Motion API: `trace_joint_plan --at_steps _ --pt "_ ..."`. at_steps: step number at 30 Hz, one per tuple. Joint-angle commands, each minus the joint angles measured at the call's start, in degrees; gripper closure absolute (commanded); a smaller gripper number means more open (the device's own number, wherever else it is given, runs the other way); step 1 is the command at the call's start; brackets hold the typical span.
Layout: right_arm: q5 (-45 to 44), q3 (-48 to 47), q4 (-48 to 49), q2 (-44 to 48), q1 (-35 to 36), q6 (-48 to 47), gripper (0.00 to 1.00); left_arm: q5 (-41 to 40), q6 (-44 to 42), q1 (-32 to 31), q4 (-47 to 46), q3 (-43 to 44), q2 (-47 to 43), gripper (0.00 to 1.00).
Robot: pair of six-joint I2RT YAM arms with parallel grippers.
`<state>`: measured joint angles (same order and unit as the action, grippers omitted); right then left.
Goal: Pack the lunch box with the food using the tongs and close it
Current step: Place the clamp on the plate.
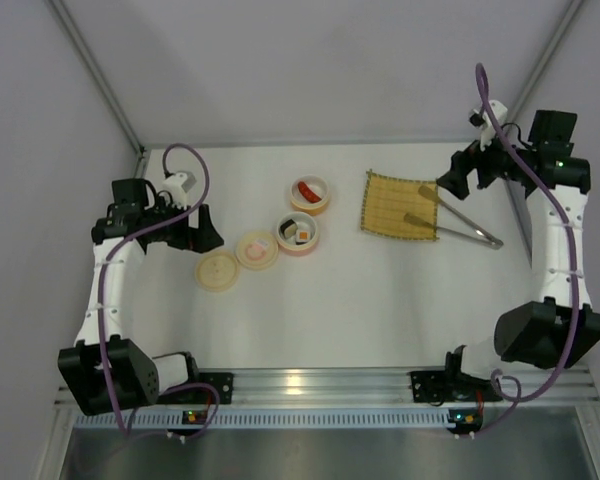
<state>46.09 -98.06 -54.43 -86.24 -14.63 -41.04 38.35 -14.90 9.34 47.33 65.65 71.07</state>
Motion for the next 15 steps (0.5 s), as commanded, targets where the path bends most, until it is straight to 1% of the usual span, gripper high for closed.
trace_joint_plan --at_steps 1,2,3,4,5,7,8,10,11,15 --pt "-1.34 6.9 10.03 5.54 5.74 15.1 0.01 -1.25 -0.31 0.41 1.71 0.01 -2.33 0.02" --pt "-3.0 10.4 10.66 6.51 7.15 16.07 0.01 -1.43 -0.22 0.41 1.62 -0.6 -3.03 0.02" --pt "-4.32 12.61 11.88 8.61 10.12 18.69 0.0 -1.52 -0.05 0.41 1.54 -1.22 -3.65 0.02" --pt "-5.82 14.72 15.11 9.76 11.46 20.02 0.01 -2.22 0.22 0.41 0.84 -1.83 -3.92 0.02" --pt "-7.75 19.27 16.8 10.73 12.6 21.34 0.0 -2.31 0.39 0.33 0.75 -2.88 -4.79 0.02" --pt "-9.51 23.51 20.58 13.8 14.89 25.47 0.01 -3.1 0.48 0.41 0.66 -3.51 -5.5 0.02" --pt "-11.18 27.1 23.82 14.68 16.46 28.0 0.01 -4.06 0.22 0.41 0.66 -3.94 -6.28 0.02" --pt "-13.12 29.58 25.86 16.1 18.41 29.34 0.01 -5.91 -0.13 0.41 0.13 -4.82 -6.99 0.02" --pt "-14.08 30.64 25.44 16.1 19.11 29.26 0.01 -8.44 -1.53 0.41 -0.31 -5.44 -7.34 0.02" --pt "-15.76 31.44 22.8 13.82 22.53 27.42 0.01 -14.17 -6.36 0.41 0.13 -8.77 -5.59 0.02"
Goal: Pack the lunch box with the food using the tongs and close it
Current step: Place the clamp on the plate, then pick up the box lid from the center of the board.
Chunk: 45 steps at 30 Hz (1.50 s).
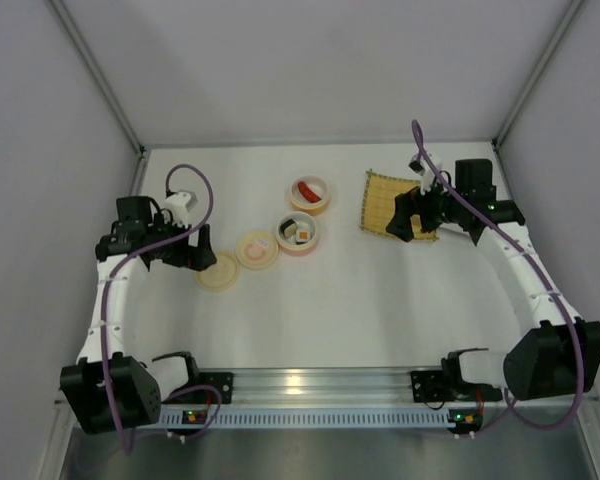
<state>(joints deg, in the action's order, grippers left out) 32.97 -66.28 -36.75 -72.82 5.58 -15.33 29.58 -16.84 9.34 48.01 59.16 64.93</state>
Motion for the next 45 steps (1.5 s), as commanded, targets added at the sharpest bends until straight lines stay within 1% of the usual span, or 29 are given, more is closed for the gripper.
trace_joint_plan --at_steps 1,5,6,9,10,12,13,14,18,20,21,25,27,28,29,31,33,34,35,37,38,39,42,43,44,45 --pt "-2.82 -0.25 4.85 0.13 2.67 1.62 0.01 -6.63 -5.3 0.41 -0.9 -2.99 0.64 0.02" --pt "-3.0 1.41 5.28 -0.13 4.17 1.88 0.01 -12.26 -7.07 0.41 -4.14 -5.72 1.78 0.02" --pt "-2.91 1.77 5.55 -0.05 4.87 2.06 0.01 -15.14 -6.8 0.41 -5.89 -5.89 2.48 0.02" --pt "-2.39 2.91 6.16 0.22 6.45 1.89 0.01 -21.13 -3.73 0.41 -8.72 -5.11 7.57 0.13" --pt "-2.3 3.61 6.95 0.57 7.07 1.71 0.01 -22.45 -3.29 0.41 -8.55 -3.71 11.24 0.19" --pt "-2.65 4.23 7.92 1.97 8.56 0.84 0.01 -22.46 -2.24 0.41 -8.11 -2.56 14.86 0.26" --pt "-2.82 4.58 8.36 2.5 9.09 0.66 0.01 -22.03 -1.97 0.41 -8.02 -2.03 17.75 0.29" --pt "-3.17 5.02 9.15 3.46 10.14 -0.13 0.01 -21.68 -1.45 0.41 -8.11 -1.42 18.82 0.32" --pt "-4.32 5.9 9.86 5.48 12.69 -3.21 0.01 -19.74 -0.39 0.41 -8.37 -0.36 24.27 0.39" --pt "-5.9 6.51 10.47 6.54 14.44 -5.57 0.01 -20.09 0.14 0.33 -9.24 -0.27 25.68 0.41" --pt "-6.07 6.6 10.56 6.81 14.89 -6.46 0.01 -20.18 0.32 0.41 -9.51 -0.18 26.39 0.45" --pt "-8.44 7.3 11.7 7.43 18.23 -10.59 0.01 -19.39 1.37 0.41 -9.69 0.78 30.33 0.53" --pt "-10.2 7.39 12.05 7.08 21.3 -13.84 0.01 -19.48 2.16 0.41 -9.69 1.22 31.49 0.56" --pt "-12.03 7.39 12.23 6.9 22.44 -15.07 0.01 -19.56 2.51 0.41 -9.86 1.49 32.19 0.59" --pt "-13.27 7.39 12.32 6.2 25.15 -17.34 0.01 -19.74 2.6 0.41 -9.95 1.58 32.54 0.6" --pt "-15.99 6.7 12.67 5.15 27.63 -19.2 0.01 -19.3 3.3 0.33 -10.13 1.75 33.07 0.64" --pt "-17.14 6.43 13.28 3.3 30.88 -21.66 0.01 -18.6 4.09 0.41 -9.95 2.19 33.95 0.69" --pt "-18.46 6.34 14.33 2.6 32.11 -22.45 0.01 -18.16 4.71 0.41 -9.17 2.54 35.0 0.72" --pt "-19.08 6.43 14.51 1.2 34.9 -24.81 0.01 -17.98 5.06 0.41 -8.73 3.41 35.61 0.79" --pt "-21.62 6.43 15.56 -0.39 37.91 -28.5 0.01 -17.81 6.02 0.41 -6.53 4.47 36.76 0.88" --pt "-22.24 6.34 15.83 -2.14 40.44 -29.66 0.01 -17.63 6.2 0.41 -5.57 5.78 36.76 0.98" --pt "-22.68 5.82 15.92 -3.02 41.6 -30.8 0.01 -17.2 6.38 0.41 -4.43 6.4 36.42 1.0" --pt "-22.78 3.97 16.8 -6.72 44.68 -33.18 0.01 -11.93 6.12 0.41 2.16 10.0 35.18 1.0" --pt "-22.43 2.31 17.06 -7.68 45.39 -34.05 0.01 -7.57 5.07 0.41 4.18 11.06 35.01 1.0" --pt "-22.25 1.34 16.89 -9.34 46.7 -34.67 0.01 -5.52 4.45 0.41 8.64 12.03 34.92 1.0" --pt "-22.16 0.37 16.72 -10.14 47.23 -35.29 0.02 -4.02 3.84 0.41 10.59 13.86 35.0 1.0"
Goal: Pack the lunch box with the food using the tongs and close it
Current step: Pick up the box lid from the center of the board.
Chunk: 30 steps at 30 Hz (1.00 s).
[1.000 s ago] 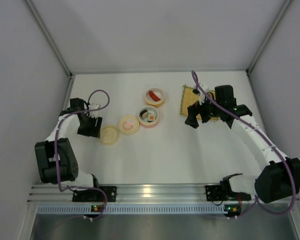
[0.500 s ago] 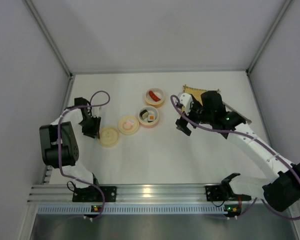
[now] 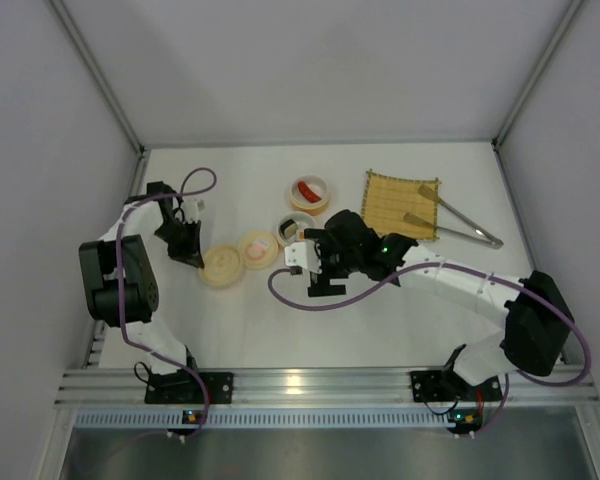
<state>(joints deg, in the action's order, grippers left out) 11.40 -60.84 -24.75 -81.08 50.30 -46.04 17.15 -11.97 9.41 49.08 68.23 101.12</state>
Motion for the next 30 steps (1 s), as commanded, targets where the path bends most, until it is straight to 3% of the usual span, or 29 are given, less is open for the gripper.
trace_joint_plan --at_steps 1,9,18,25,30 --pt "-0.07 -6.82 4.37 -2.59 3.04 -5.8 0.02 11.74 -2.43 0.26 11.63 5.77 -1.02 1.0" --pt "2.39 -12.64 3.04 -4.8 5.07 -14.06 0.01 21.17 -6.84 -0.09 22.46 7.01 -1.63 1.0" --pt "7.5 -8.34 5.32 -0.22 10.16 -36.72 0.01 23.46 -9.21 -3.95 24.04 7.09 -2.95 1.0" --pt "6.45 -7.45 8.23 -4.43 13.33 -43.95 0.01 23.98 -9.83 -7.91 24.57 7.36 -3.03 1.0" --pt "6.27 -11.14 6.57 -7.95 13.42 -43.0 0.04 24.95 -10.97 -9.06 25.54 8.15 -2.77 1.0"
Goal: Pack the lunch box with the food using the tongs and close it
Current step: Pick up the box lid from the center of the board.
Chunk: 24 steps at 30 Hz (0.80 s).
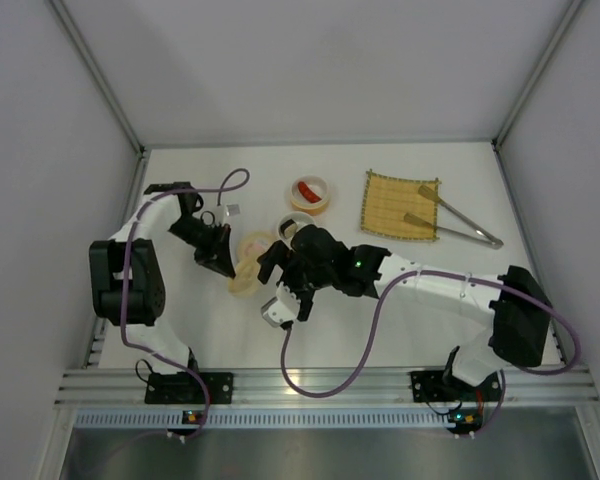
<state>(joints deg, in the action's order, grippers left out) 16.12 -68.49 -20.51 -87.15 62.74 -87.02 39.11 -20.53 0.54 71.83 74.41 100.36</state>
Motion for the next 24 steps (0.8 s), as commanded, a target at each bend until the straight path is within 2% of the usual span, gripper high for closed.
trace_joint_plan --at_steps 1,5,7,8,11,13,14,16,17,19,20,21,23,24 --pt "1.63 -3.67 2.32 -2.14 0.89 -1.92 0.04 2.99 -2.58 -1.92 2.96 2.05 -2.01 1.0" --pt "1.99 -4.28 2.67 -3.98 1.16 -2.36 0.1 2.19 -2.23 -5.63 2.44 2.23 -2.71 1.0" --pt "2.16 -4.98 2.58 -5.13 1.33 -1.75 0.21 2.19 -1.97 -6.6 2.52 2.49 -2.8 1.0" --pt "1.9 -5.51 2.67 -5.39 1.24 -1.4 0.35 2.28 -2.14 -7.12 2.61 2.49 -2.8 1.0" --pt "1.02 -6.3 2.23 -6.36 1.33 -0.09 0.55 2.72 -2.49 -7.57 2.44 2.49 -3.32 1.0" --pt "0.76 -6.74 1.01 -6.71 1.24 0.8 0.64 3.42 -2.49 -7.57 2.17 2.58 -3.76 1.0" --pt "0.67 -6.92 0.65 -6.71 1.24 1.59 0.72 3.95 -2.93 -7.57 2.17 2.58 -3.94 1.0" --pt "0.49 -7.01 -0.23 -6.36 1.24 2.38 0.82 5.62 -3.37 -7.57 1.91 2.76 -4.64 0.99" --pt "0.23 -6.84 -0.49 -6.27 1.24 3.95 0.91 5.97 -3.2 -7.57 1.56 2.84 -4.99 0.93" --pt "-0.03 -6.83 -0.76 -5.4 1.16 6.33 0.99 6.68 -2.76 -7.57 -0.02 2.76 -6.48 0.79" --pt "-0.21 -6.92 -1.37 -4.96 1.16 9.04 1.0 6.94 -2.58 -7.48 -0.55 2.76 -7.27 0.66" --pt "-0.12 -6.92 -1.89 -3.82 0.9 10.2 1.0 7.2 -2.41 -7.48 -1.16 2.76 -7.89 0.39" --pt "0.05 -6.83 -2.77 -2.59 0.72 13.52 1.0 7.21 -0.57 -7.22 -3.97 2.93 -10.7 0.24" --pt "0.23 -6.92 -4.17 -1.19 0.46 14.59 1.0 7.21 -0.12 -6.95 -4.76 3.8 -11.66 0.02"
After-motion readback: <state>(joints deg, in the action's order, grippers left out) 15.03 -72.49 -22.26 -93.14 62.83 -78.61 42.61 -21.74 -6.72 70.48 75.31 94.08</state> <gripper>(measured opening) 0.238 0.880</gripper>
